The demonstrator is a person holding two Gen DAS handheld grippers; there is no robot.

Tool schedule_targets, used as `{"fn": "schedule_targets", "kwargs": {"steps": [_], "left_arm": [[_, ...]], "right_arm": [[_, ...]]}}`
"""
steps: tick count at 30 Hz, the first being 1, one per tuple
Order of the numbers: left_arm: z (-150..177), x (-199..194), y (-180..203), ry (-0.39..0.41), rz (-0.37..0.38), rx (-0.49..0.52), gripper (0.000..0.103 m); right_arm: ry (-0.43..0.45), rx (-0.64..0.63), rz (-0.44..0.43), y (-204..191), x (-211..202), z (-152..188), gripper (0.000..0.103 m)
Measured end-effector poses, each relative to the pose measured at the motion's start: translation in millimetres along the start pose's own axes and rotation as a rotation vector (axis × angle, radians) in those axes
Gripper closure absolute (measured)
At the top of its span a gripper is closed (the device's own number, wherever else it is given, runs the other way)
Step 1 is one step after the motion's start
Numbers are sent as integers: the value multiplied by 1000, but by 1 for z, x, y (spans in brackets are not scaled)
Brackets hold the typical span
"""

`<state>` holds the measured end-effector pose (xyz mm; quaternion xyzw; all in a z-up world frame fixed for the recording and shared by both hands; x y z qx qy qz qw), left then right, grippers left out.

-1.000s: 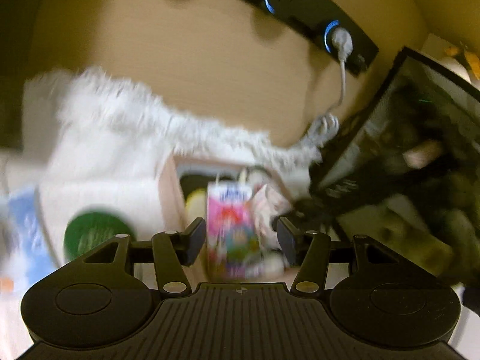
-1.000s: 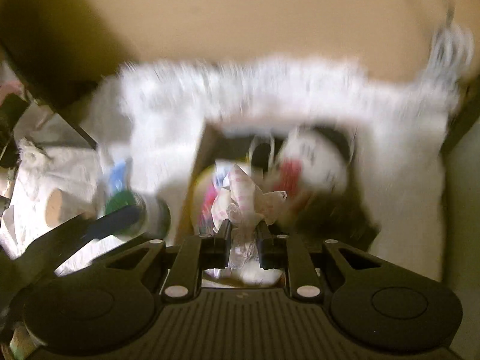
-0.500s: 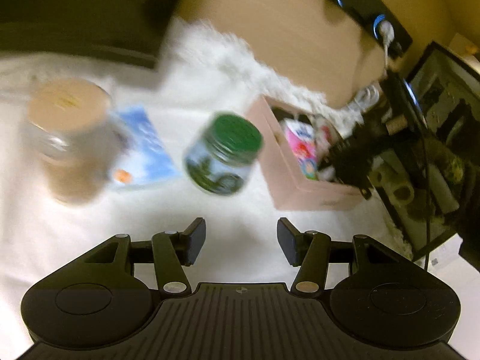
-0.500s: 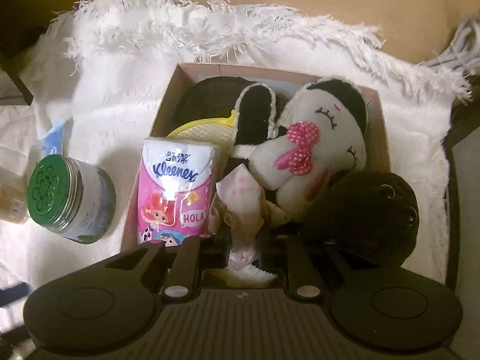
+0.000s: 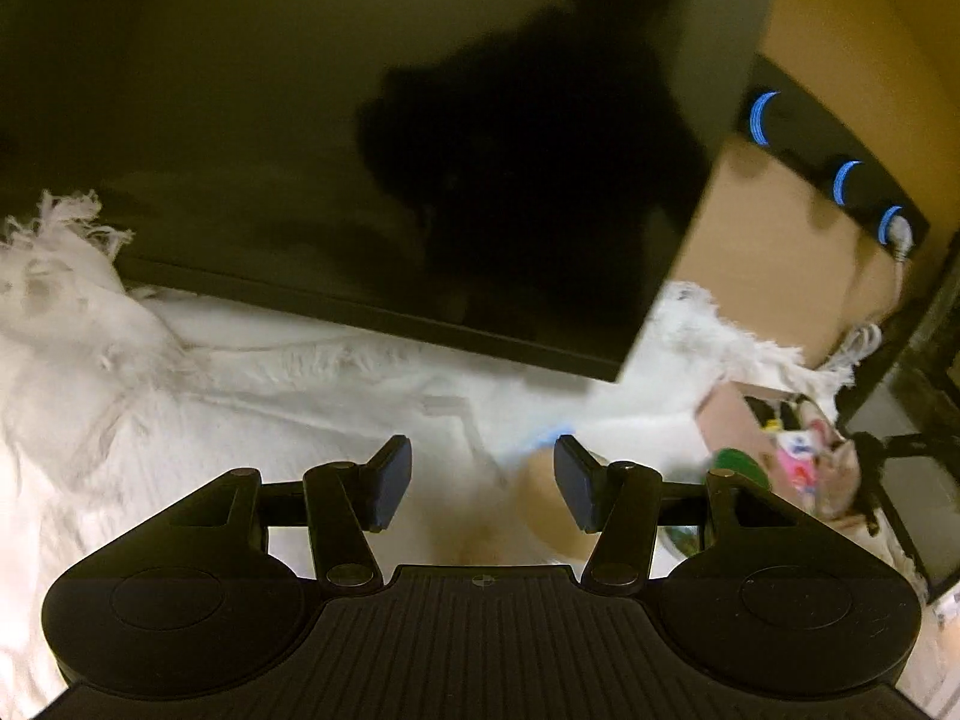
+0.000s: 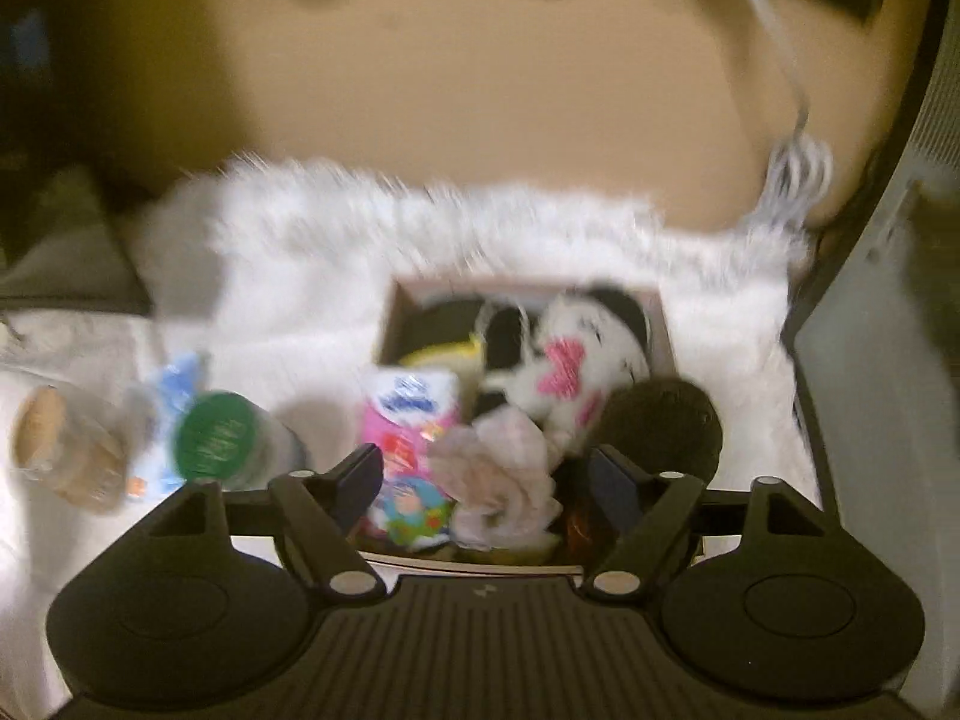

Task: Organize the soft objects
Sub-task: 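Grasp the small clear plastic piece with the left gripper while the right grasps the blue wet-wipes pack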

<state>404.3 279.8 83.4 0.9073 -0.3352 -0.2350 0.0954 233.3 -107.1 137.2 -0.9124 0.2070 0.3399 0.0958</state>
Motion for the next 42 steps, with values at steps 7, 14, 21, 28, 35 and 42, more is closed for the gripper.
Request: {"fn": "schedule_targets", "kwargs": {"steps": [7, 14, 21, 28, 35, 42], "left_arm": [[-2, 87, -20, -97, 26, 57, 46], [20, 144, -17, -157, 35, 168, 46], [23, 163, -22, -163, 37, 175, 71], [17, 152, -34, -192, 68, 80, 79], [14, 130, -30, -187, 101, 111, 90], [13, 91, -41, -124, 91, 76, 92]], "right_arm": [[136, -94, -6, -47, -50, 18, 15], [69, -168, -4, -88, -51, 55, 15], [31, -170, 35, -92, -52, 68, 15], [52, -231, -7, -114, -41, 59, 15], [44, -214, -149, -151, -14, 13, 15], [-89, -167, -269, -188, 49, -26, 15]]}}
Point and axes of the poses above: each gripper's, at about its wrist camera, not at the fingertips, and x roughly the way its jaws point, y to its right, z to its underside, the point moved 5 cm from there along x, roughly the way its jaws point, and after that the axes turned 13 degrees about y, right-handed, at the moved point
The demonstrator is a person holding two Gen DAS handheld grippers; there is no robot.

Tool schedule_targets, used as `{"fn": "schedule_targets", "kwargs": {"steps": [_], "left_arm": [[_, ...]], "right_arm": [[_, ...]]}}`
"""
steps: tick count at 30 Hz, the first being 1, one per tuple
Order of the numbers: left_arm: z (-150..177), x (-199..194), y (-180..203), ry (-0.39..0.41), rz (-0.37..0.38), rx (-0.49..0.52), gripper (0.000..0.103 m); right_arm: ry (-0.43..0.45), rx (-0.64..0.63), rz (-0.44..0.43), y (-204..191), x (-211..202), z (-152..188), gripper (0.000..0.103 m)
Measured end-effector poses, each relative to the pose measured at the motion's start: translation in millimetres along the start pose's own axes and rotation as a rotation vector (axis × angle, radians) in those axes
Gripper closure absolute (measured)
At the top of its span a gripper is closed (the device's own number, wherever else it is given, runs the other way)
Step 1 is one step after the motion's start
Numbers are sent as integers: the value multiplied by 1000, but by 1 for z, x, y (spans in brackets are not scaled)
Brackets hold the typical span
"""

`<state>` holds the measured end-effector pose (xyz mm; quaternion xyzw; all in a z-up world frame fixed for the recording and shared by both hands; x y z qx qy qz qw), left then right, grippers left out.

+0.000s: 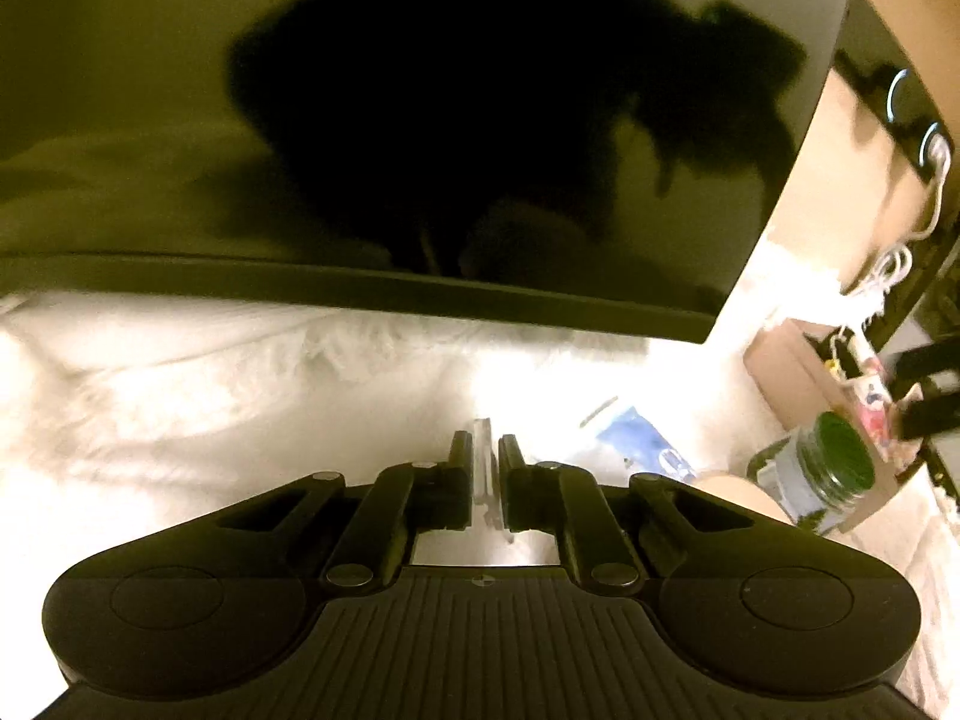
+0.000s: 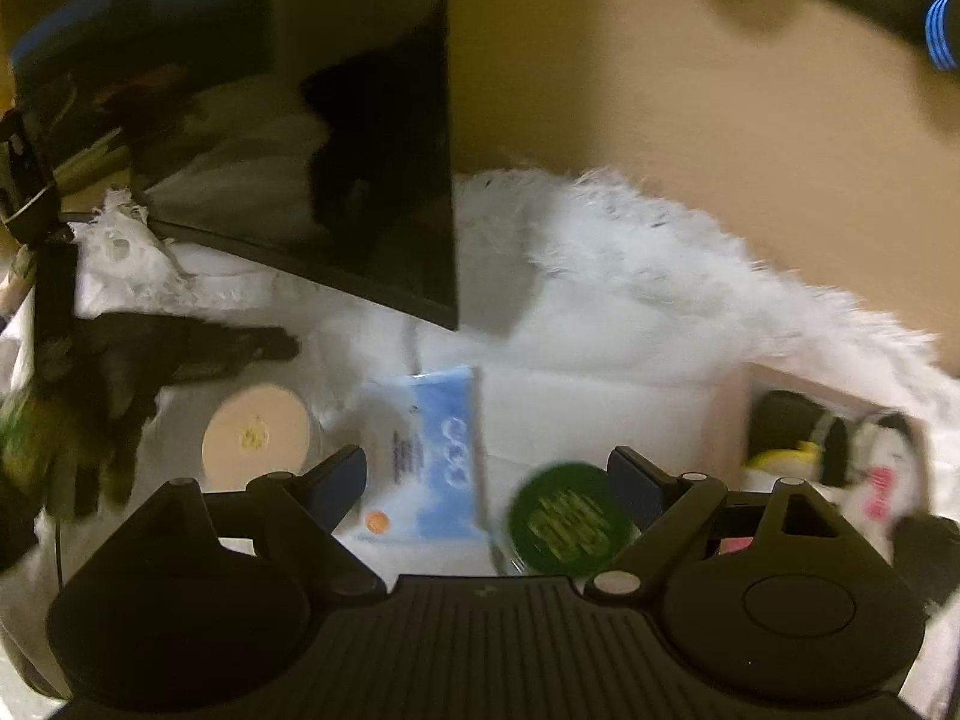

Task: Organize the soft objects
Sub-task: 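Grasp the small clear plastic piece with the left gripper while the right grasps the blue wet-wipes pack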

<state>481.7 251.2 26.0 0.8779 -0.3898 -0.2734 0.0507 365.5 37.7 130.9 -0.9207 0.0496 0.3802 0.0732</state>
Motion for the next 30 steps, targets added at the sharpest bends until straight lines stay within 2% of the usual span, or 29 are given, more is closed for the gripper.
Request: {"fn": "schedule_targets", "kwargs": {"steps": [5, 9, 12, 16, 19, 21, 22, 25, 27, 28, 30], "left_arm": [[3, -48, -15, 64, -50, -65, 92], [12, -79, -24, 89, -98, -111, 92], [23, -88, -26, 77, -130, -127, 92], [30, -95, -24, 81, -133, -148, 92], [34, -98, -23, 74, -132, -147, 92], [38, -95, -19, 58, -135, -138, 92], [41, -94, -18, 52, -139, -131, 92], [45, -93, -17, 44, -148, -132, 92], [45, -93, -19, 38, -151, -137, 92], [46, -91, -19, 32, -153, -137, 92], [46, -88, -20, 19, -156, -133, 92]], "right_arm": [[-151, 86, -34, -7, 69, -15, 15], [-213, 28, -34, -23, 113, -17, 15], [-264, 8, -41, -31, 141, -12, 15], [-324, 78, -80, -29, 168, 1, 15], [-358, 96, -74, -28, 183, 12, 15], [-370, 111, -71, -28, 192, 17, 11], [-363, 122, -71, -28, 195, 18, 5], [-340, 98, -50, -34, 199, 18, 4], [-325, 70, -41, -39, 198, 18, 11], [-315, 69, -49, -39, 195, 18, 23], [-303, 73, -67, -40, 186, 14, 33]]}}
Point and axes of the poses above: each gripper's, at about its wrist camera, not at the fingertips, and x roughly the way its jaws point, y to its right, z to its underside, the point moved 5 cm from there along x, roughly the way its jaws point, and after that the axes turned 13 degrees about y, right-handed, at the moved point
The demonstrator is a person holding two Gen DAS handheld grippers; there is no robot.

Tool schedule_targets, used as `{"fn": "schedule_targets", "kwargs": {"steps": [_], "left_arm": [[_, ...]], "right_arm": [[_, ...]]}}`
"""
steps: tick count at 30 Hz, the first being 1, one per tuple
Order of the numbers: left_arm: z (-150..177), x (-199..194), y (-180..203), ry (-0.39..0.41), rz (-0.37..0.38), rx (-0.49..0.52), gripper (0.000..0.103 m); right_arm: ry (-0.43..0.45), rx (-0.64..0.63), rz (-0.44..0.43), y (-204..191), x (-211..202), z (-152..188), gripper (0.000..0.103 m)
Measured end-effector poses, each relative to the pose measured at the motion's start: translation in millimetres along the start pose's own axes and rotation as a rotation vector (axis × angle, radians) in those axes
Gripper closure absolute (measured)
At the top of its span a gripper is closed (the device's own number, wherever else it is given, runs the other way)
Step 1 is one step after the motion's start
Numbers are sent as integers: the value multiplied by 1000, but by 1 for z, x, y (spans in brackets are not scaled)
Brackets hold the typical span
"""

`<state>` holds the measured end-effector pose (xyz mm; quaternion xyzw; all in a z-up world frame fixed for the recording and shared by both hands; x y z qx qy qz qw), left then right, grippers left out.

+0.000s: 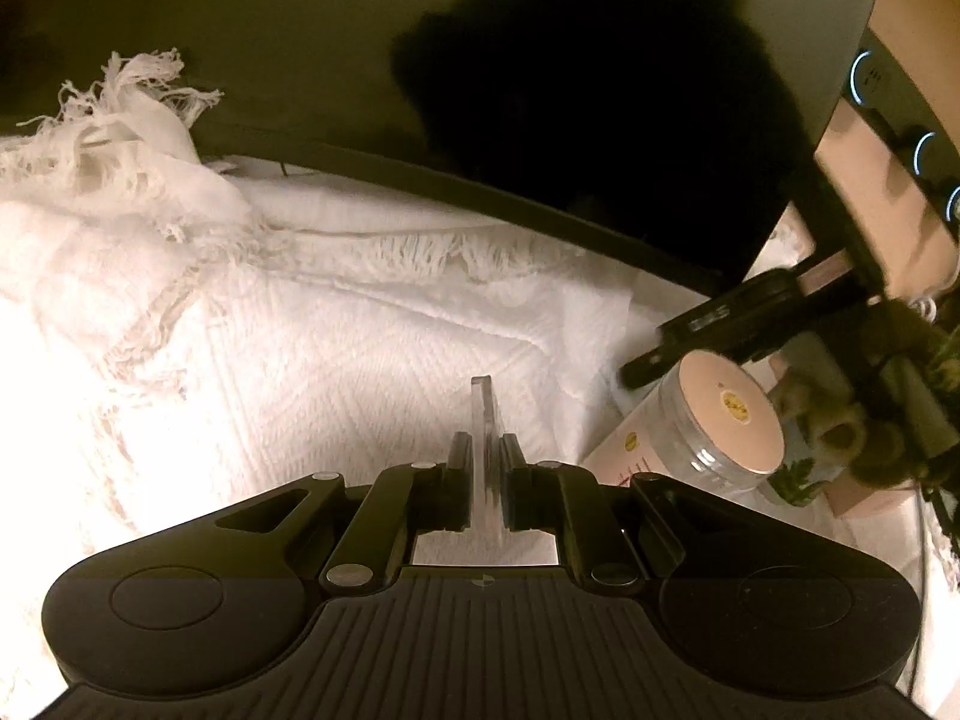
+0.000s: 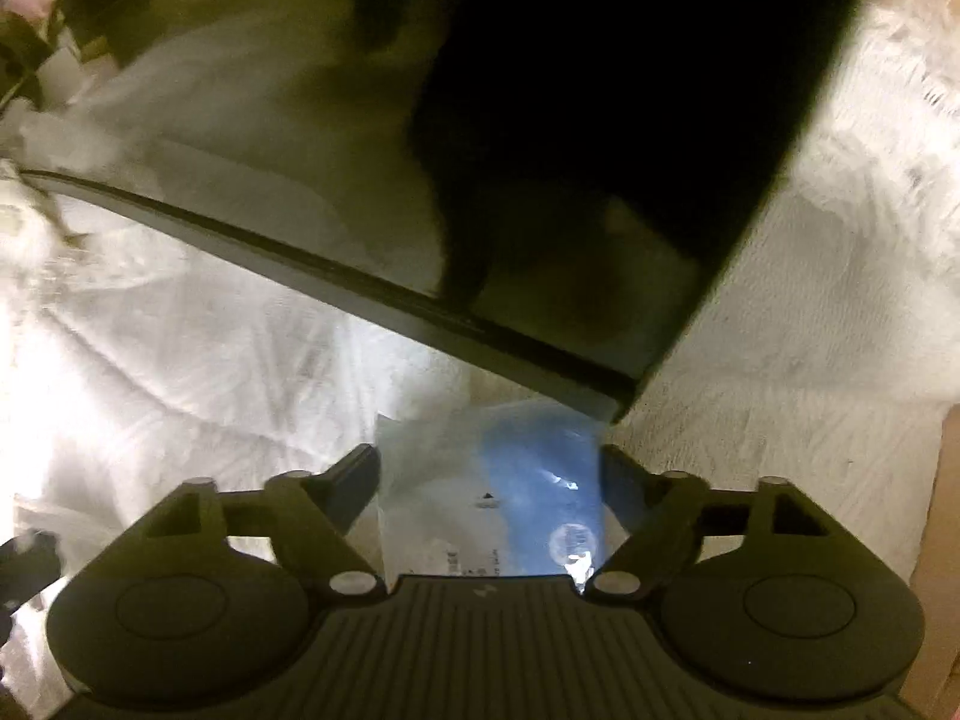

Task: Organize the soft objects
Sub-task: 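Grasp the small clear plastic piece with the left gripper while the right grasps the blue wet-wipes pack, then lift the wet-wipes pack with the right gripper while the left holds the clear piece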

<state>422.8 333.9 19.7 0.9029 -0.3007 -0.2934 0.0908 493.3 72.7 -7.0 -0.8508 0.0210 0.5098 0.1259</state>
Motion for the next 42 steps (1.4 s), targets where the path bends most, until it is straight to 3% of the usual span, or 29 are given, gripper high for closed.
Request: {"fn": "schedule_targets", "kwargs": {"steps": [1, 2, 4, 13, 19, 22, 24, 25, 26, 28, 29, 31, 33, 35, 38, 42], "left_arm": [[0, 2, 0, -6, -3, 2, 92], [0, 3, 0, -9, -5, 3, 92], [-1, 6, 2, -10, 1, 5, 92], [2, 24, 5, -41, 13, 5, 92], [4, 24, 3, -43, 22, -19, 92], [4, 25, 2, -46, 21, -25, 92], [4, 24, 2, -44, 21, -22, 92], [4, 24, 1, -44, 20, -23, 92], [5, 25, 1, -44, 19, -26, 92], [6, 25, 0, -45, 18, -33, 92], [7, 25, 0, -44, 17, -36, 92], [6, 25, 0, -47, 17, -36, 92], [6, 25, -1, -48, 19, -28, 92], [6, 25, 0, -47, 21, -20, 92], [7, 24, -2, -41, 22, -29, 92], [8, 23, -3, -32, 24, -55, 92]], "right_arm": [[10, 5, -3, 2, -6, 0, 66], [21, -1, 10, 6, -12, -1, 77], [21, 32, -10, 13, -23, -2, 84], [60, 64, -116, 22, -79, 17, 89], [60, 177, -323, 28, -115, 44, 89], [62, 155, -269, 26, -113, 67, 89], [107, 76, -180, 22, -114, 79, 87], [144, 13, -134, 15, -119, 86, 77], [186, -46, -93, 7, -125, 93, 57], [274, -140, -43, -4, -136, 107, 27], [316, -188, -23, -7, -140, 114, 20], [371, -303, 31, -17, -138, 124, 19], [356, -424, 70, -30, -122, 124, 19], [298, -503, 79, -35, -107, 118, 19], [142, -578, 58, -32, -91, 105, 19], [-6, -556, 20, -27, -77, 78, 17]]}}
Point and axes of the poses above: each gripper's, at about its wrist camera, not at the fingertips, and x roughly the way its jaws point, y to its right, z to its underside, the point moved 5 cm from there along x, roughly the way its jaws point, and after that the axes turned 13 degrees about y, right-handed, at the moved point
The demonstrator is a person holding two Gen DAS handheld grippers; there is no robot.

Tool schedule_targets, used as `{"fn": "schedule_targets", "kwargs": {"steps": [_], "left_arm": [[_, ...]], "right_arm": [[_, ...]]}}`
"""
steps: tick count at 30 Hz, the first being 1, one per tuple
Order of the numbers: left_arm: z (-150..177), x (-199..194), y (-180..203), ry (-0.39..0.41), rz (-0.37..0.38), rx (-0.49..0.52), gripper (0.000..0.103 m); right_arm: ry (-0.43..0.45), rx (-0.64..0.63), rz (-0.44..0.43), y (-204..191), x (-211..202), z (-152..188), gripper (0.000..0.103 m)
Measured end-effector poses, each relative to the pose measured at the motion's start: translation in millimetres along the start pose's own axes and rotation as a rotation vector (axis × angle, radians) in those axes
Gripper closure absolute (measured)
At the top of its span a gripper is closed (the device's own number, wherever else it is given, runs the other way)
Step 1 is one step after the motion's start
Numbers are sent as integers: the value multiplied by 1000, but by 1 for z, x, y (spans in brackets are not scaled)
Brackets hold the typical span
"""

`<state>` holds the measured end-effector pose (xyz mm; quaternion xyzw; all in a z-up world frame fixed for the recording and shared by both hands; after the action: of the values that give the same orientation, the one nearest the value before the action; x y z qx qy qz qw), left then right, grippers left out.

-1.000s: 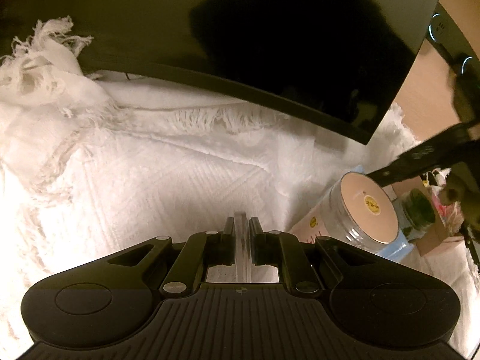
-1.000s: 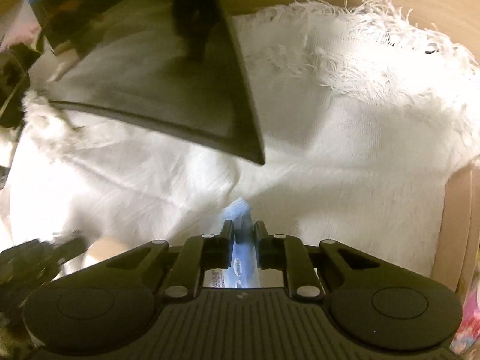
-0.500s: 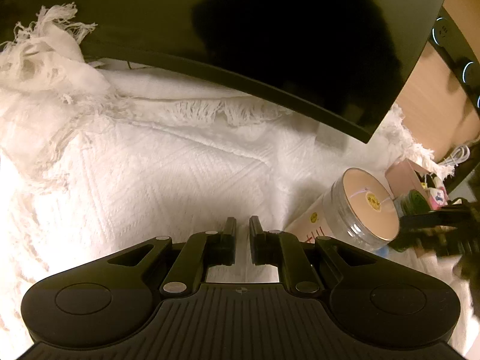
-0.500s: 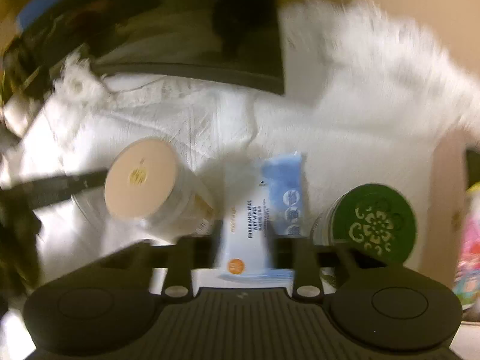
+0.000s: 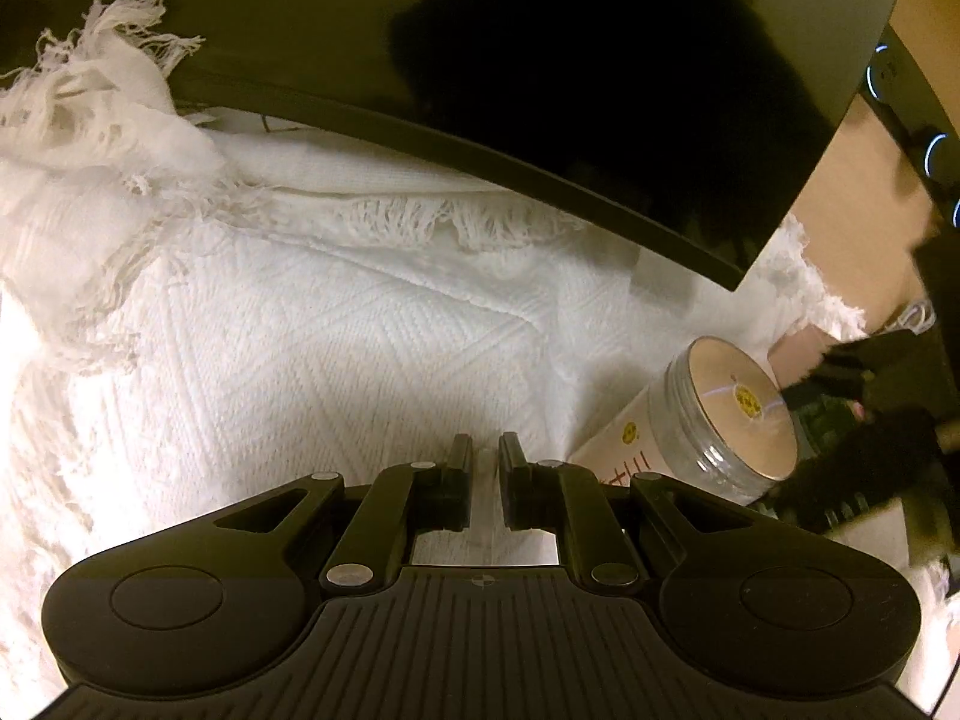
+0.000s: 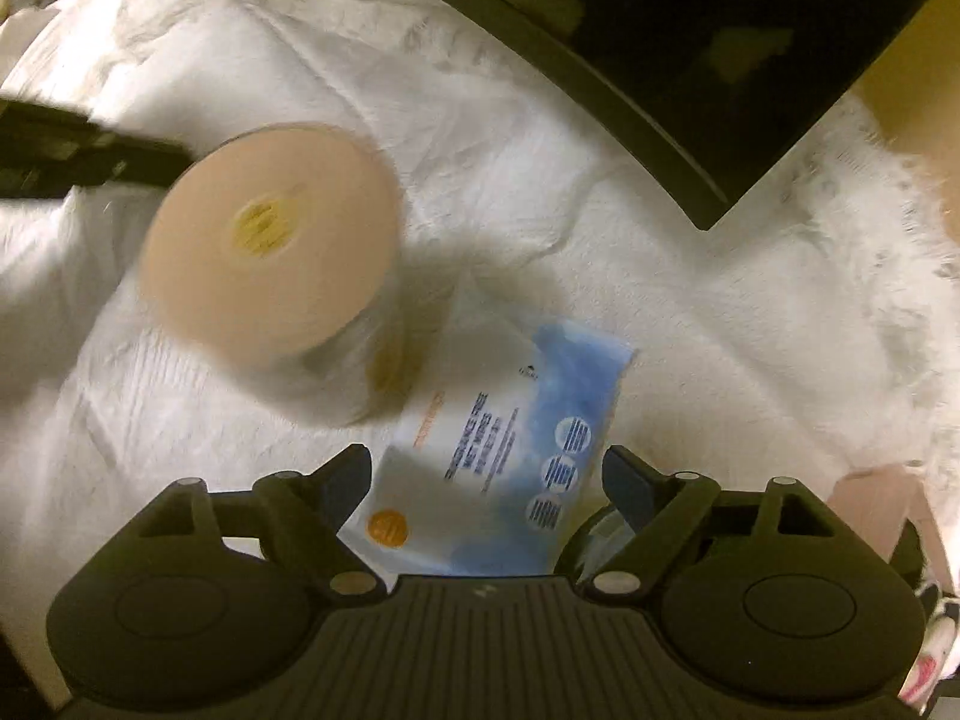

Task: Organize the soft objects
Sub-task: 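Lift the wet-wipes pack with the right gripper while the left holds the clear piece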

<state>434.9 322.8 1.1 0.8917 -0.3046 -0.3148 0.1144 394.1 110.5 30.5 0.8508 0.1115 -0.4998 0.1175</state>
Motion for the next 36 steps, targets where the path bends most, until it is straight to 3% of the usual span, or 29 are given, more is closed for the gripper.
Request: {"fn": "schedule_targets", "kwargs": {"steps": [3, 5, 7, 10, 12, 13, 14, 22, 31, 36], "left_arm": [[0, -1, -2, 5, 2, -17, 92], [1, -2, -4, 8, 3, -28, 91], [2, -2, -4, 10, 3, -34, 91], [2, -2, -4, 12, 3, -32, 91], [2, -3, -3, 15, 3, -23, 91], [2, -3, -2, 16, 4, -15, 92], [2, -3, -2, 19, 4, -8, 92], [-4, -10, 4, 55, 1, 52, 94], [-37, -36, 9, 141, 8, 25, 95], [-37, -51, 7, 162, -64, 16, 94]], "right_arm": [[-55, 38, -10, 13, 14, -11, 16], [-97, 51, -25, 19, 26, -12, 5], [-107, 26, -25, 20, 33, -10, 0], [-131, 37, -54, 17, 42, -5, 0], [-109, 52, -64, 17, 40, -5, 6], [-95, 51, -74, 15, 36, -6, 18], [-78, 46, -67, 13, 31, -7, 21], [-4, 29, -23, 3, -21, 6, 23], [142, 46, -8, 3, -103, -4, 23], [210, 65, -16, 6, -139, 2, 23]]}}
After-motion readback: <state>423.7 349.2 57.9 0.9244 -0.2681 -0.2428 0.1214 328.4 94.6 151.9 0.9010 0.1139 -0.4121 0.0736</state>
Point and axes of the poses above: each gripper's, at about its wrist camera, not at the fingertips, and x roughly the way its jaws point, y to its right, z to its underside, the point moved 5 cm from there along x, roughly the way its jaws point, and after that the axes turned 13 degrees about y, right-handed, at the moved point
